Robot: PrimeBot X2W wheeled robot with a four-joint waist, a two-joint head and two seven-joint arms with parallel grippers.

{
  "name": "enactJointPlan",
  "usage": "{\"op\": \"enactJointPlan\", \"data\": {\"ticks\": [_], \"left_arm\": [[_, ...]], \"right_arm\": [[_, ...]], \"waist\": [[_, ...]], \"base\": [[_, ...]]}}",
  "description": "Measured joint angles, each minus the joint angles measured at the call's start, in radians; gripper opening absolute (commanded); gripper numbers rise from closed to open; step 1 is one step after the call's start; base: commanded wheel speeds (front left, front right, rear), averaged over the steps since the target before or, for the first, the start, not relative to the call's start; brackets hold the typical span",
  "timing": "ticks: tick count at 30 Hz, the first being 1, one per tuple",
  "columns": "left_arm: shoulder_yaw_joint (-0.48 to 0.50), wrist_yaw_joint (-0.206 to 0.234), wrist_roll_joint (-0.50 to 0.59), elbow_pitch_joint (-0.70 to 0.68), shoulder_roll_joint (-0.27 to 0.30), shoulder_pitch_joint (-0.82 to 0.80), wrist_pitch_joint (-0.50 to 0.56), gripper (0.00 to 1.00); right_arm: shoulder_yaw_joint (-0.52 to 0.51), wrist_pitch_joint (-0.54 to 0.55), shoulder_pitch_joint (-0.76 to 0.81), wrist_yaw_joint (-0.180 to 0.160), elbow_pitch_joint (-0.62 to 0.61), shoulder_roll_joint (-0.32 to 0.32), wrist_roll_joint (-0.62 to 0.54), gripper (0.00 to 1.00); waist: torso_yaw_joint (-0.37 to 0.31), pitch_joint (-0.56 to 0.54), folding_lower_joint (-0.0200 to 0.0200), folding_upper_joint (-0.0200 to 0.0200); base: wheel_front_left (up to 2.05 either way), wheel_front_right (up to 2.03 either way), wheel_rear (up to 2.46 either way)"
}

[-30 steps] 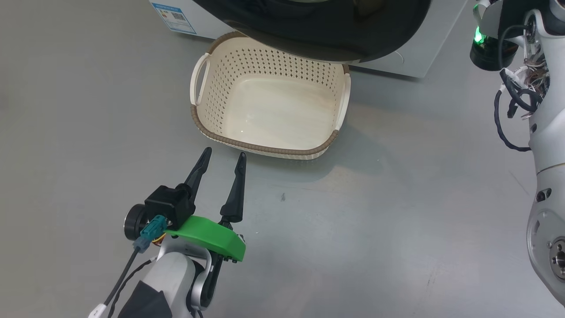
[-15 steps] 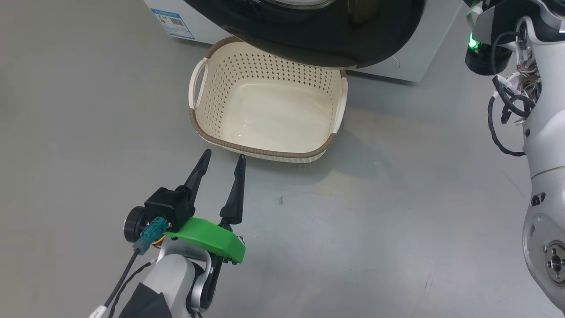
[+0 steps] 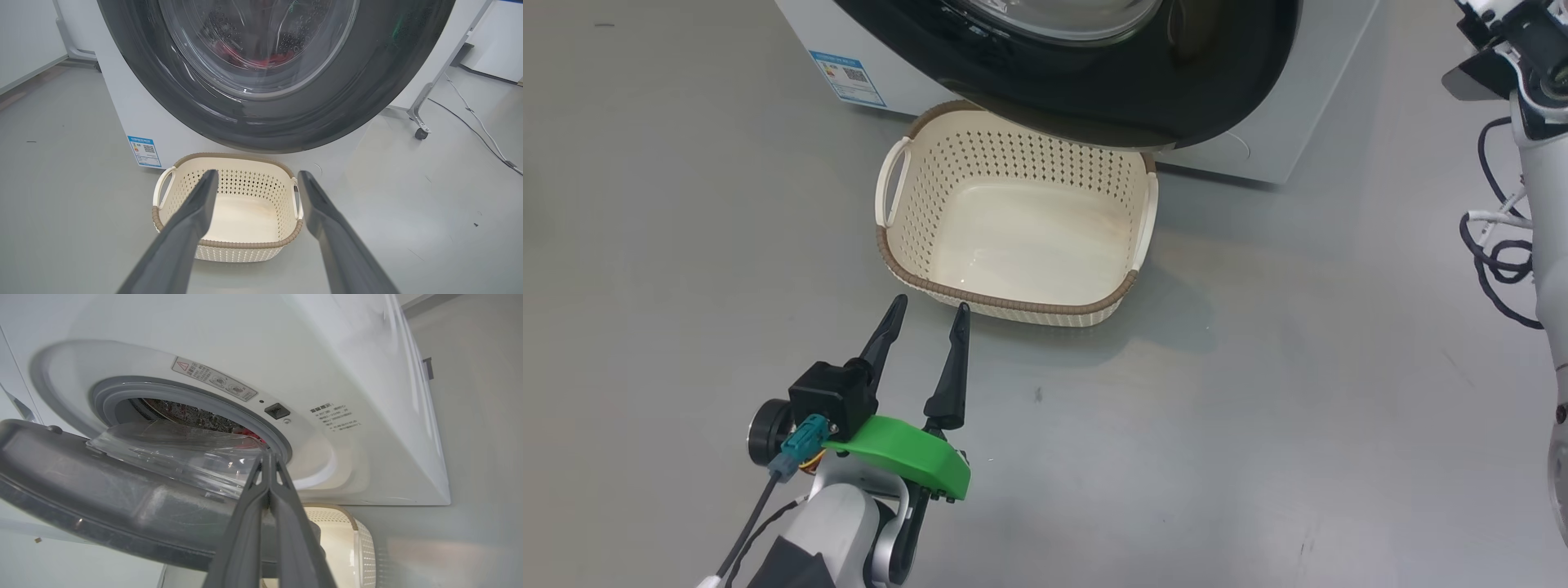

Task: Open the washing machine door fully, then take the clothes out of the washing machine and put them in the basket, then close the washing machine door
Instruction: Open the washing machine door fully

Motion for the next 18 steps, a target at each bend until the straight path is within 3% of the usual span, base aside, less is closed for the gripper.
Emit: {"op": "enactJointPlan", "data": {"ticks": [4, 14, 18], "left_arm": [[0.018, 0.002, 0.007, 0.002, 0.0, 0.004, 0.0, 1.0], [0.063, 0.007, 0.031, 0.005, 0.001, 0.036, 0.0, 1.0], [0.091, 0.01, 0.039, 0.005, 0.002, 0.048, 0.0, 1.0]], "right_arm": [[0.093, -0.115, 0.05, 0.006, -0.058, -0.036, -0.143, 0.0], [0.28, -0.342, 0.195, 0.005, -0.162, -0.04, -0.355, 0.0], [0.265, -0.435, 0.277, 0.005, -0.167, -0.028, -0.37, 0.0]], "waist": [[-0.006, -0.027, 0.0, 0.0], [-0.048, -0.085, 0.0, 0.0], [-0.079, -0.107, 0.0, 0.0]], "base": [[0.0, 0.0, 0.0], [0.0, 0.0, 0.0], [0.0, 0.0, 0.0]]}}
